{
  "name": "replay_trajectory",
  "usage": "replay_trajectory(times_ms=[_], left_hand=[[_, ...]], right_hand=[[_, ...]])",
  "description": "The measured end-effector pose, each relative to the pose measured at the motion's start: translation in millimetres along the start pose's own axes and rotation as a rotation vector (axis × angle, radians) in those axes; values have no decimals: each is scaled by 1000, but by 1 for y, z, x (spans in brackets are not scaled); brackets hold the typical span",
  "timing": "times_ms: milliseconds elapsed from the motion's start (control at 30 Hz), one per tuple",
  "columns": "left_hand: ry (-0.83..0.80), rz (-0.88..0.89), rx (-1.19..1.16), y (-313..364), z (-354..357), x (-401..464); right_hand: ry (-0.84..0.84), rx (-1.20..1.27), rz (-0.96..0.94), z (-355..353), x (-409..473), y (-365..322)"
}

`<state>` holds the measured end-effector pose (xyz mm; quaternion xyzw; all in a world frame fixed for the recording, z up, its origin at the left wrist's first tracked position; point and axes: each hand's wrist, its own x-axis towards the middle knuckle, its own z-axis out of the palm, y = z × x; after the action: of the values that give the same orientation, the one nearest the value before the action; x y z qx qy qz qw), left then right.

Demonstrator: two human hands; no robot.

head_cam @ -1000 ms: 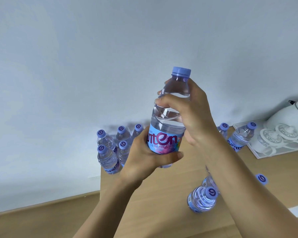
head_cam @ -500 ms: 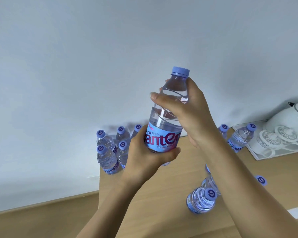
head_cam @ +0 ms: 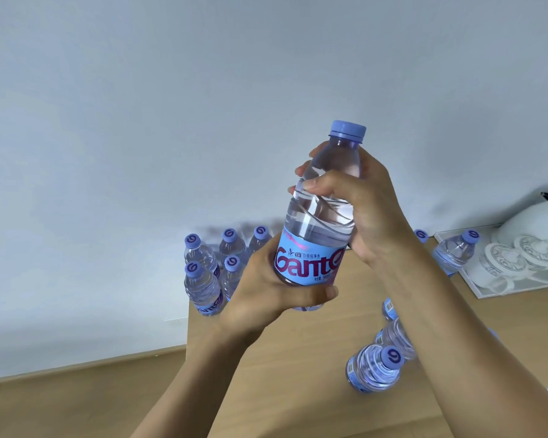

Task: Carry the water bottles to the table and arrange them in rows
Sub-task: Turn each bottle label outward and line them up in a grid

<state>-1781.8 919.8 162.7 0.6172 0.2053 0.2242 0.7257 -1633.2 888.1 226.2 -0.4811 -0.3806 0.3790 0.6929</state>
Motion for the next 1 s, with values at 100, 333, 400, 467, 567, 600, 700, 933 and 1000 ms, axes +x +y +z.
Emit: replay_trajectory(times_ms=[100,333,400,467,567,600,700,933,1000], left_hand=[[-18,1,1,0,0,-1],[123,-1,-12,-9,0,-3],[131,-5,-28,-12,0,-4],[150,-9,-48,-15,-1,-3],[189,-14,-41,-21,-4,-1],[197,-17,-38,-23,-5,-1],[223,-32,-44,-30,-8,0],[248,-132,81,-68,-18,-1],[271,-160,144,-90,-21,-1]], right_hand=[[-37,5,9,-2,0,0],[12,-121,-5,3,0,5],[44,-191,-17,3,-1,6],[58,-293,-14,3,-3,6],[32,-360,46,-1,-2,9],[9,-350,72,-3,-2,10],[-53,-309,109,-5,2,17],[-139,-434,164,-19,6,50],[-211,-473,233,-26,3,64]])
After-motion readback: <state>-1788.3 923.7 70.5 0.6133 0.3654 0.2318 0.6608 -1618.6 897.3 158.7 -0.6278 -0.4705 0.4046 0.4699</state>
